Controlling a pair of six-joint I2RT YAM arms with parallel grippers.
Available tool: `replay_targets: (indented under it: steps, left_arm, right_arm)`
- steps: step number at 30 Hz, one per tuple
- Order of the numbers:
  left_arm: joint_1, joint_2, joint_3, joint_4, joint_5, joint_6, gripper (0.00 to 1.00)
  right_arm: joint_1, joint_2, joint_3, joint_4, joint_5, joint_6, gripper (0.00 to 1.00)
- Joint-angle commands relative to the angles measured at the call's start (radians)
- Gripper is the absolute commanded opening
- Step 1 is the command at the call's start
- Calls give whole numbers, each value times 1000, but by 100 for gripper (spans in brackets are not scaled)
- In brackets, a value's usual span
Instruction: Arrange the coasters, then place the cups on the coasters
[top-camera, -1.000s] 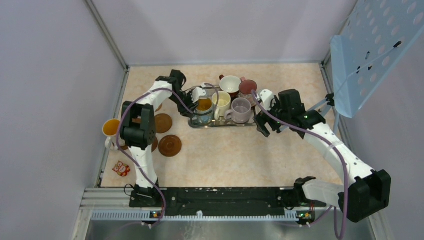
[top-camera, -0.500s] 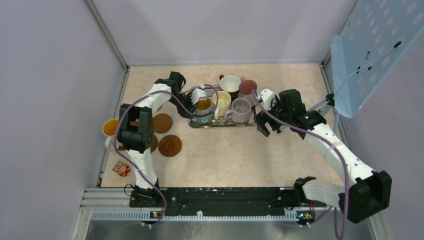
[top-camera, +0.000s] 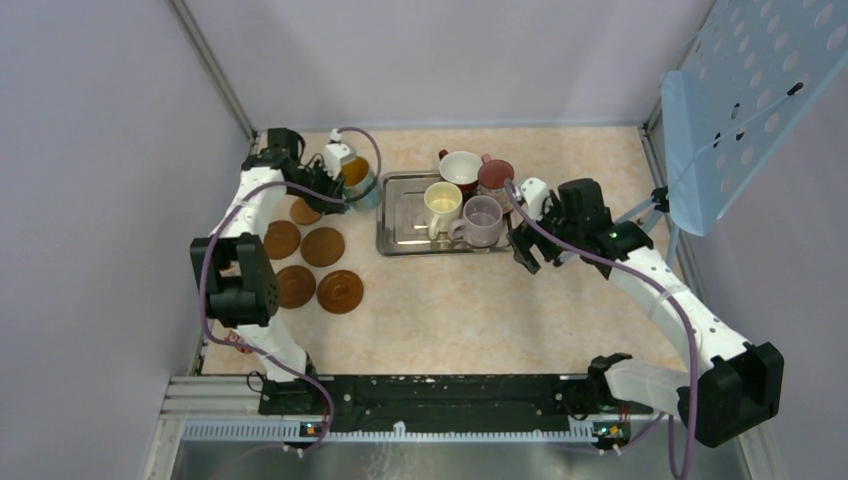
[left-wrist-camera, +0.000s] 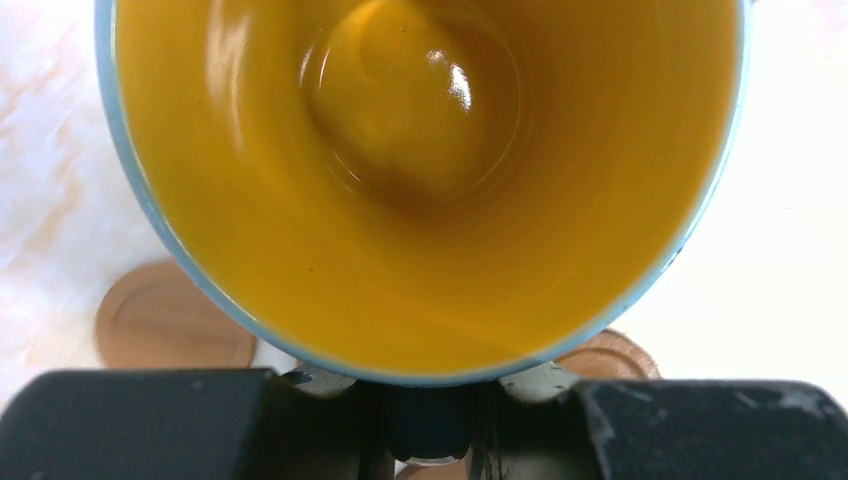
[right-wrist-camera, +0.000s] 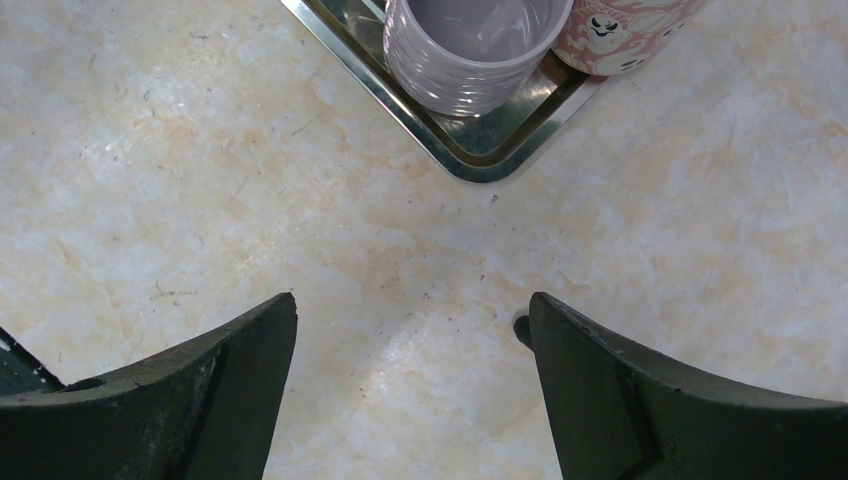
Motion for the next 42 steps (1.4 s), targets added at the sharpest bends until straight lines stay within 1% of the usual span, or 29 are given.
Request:
replay_targets:
  steps: [1, 8, 15, 19, 25, 28, 37, 42]
  left_arm:
    - [109, -75, 86, 24, 27, -20, 0]
    - [283, -79, 122, -32, -71, 57, 0]
    - [383, -46, 111, -19, -136, 137, 0]
    - [409, -20, 114, -33, -147, 185, 0]
    - [435, 1, 100, -53, -135, 306, 0]
    - [450, 25, 113, -100, -102, 388, 0]
    - [492, 62, 137, -190, -27, 557, 0]
    - [503, 98, 166, -260, -37, 606, 0]
  right_arm:
    - [-8, -33, 2, 33, -15, 15, 85]
    - [-6, -29, 2, 38, -27, 30, 85]
    - [-7, -35, -14, 37, -43, 47, 85]
    - [-6, -37, -12, 31, -37, 43, 85]
    - [-6, -41, -16, 26, -35, 38, 85]
    - [-7, -40, -15, 25, -34, 37, 85]
    - [-7, -39, -13, 15, -27, 25, 85]
    - [-7, -33, -9, 15, -24, 24, 85]
